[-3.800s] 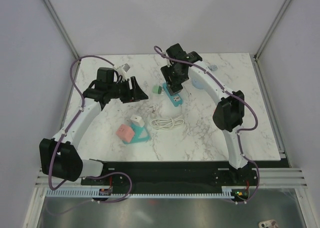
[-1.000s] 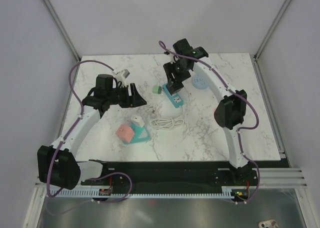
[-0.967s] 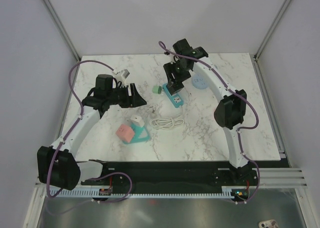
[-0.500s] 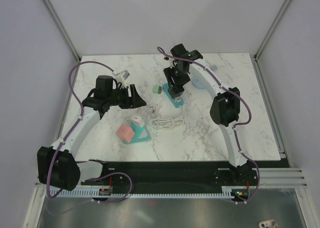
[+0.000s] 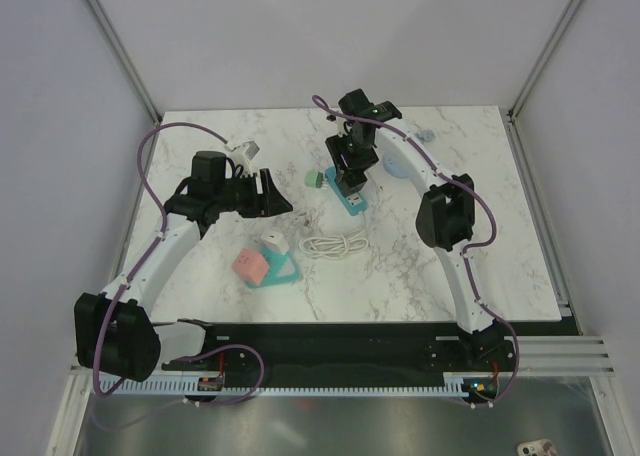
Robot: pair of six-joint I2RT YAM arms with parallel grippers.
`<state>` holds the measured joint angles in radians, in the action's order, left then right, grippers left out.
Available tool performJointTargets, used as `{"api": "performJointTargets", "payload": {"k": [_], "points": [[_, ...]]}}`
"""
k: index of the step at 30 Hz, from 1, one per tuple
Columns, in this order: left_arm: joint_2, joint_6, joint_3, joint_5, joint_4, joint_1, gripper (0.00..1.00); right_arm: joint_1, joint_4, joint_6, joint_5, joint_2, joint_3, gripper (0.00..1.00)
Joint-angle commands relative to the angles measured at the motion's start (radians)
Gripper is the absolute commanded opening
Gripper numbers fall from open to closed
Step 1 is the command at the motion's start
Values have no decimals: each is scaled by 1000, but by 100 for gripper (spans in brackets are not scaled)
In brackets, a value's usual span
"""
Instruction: Insert the plug
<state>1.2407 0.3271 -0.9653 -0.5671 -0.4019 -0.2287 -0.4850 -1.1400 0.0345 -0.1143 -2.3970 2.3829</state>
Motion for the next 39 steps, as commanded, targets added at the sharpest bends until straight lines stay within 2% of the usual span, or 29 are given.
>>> {"api": "performJointTargets", "payload": {"k": [1, 18, 23, 28, 31, 37, 39], "points": [[-18, -33, -1, -2, 25, -1, 71, 2, 2, -1, 10, -22, 47, 0], [-15, -30, -1, 1, 21, 0, 71, 2, 3, -51, -25, -76, 62, 0], [-18, -26, 0, 3, 23, 0, 71, -13, 3, -48, 24, -99, 74, 0], [-15, -26, 0, -2, 23, 0, 71, -35, 13, -36, 76, -120, 88, 12], [-14, -25, 0, -4, 23, 0, 71, -49, 32, -36, 102, -123, 84, 13], [-10, -25, -3, -5, 21, 0, 71, -69, 88, 4, 137, -111, 33, 0], [-9, -25, -3, -7, 21, 0, 71, -67, 131, 11, 149, -96, -17, 0]]}}
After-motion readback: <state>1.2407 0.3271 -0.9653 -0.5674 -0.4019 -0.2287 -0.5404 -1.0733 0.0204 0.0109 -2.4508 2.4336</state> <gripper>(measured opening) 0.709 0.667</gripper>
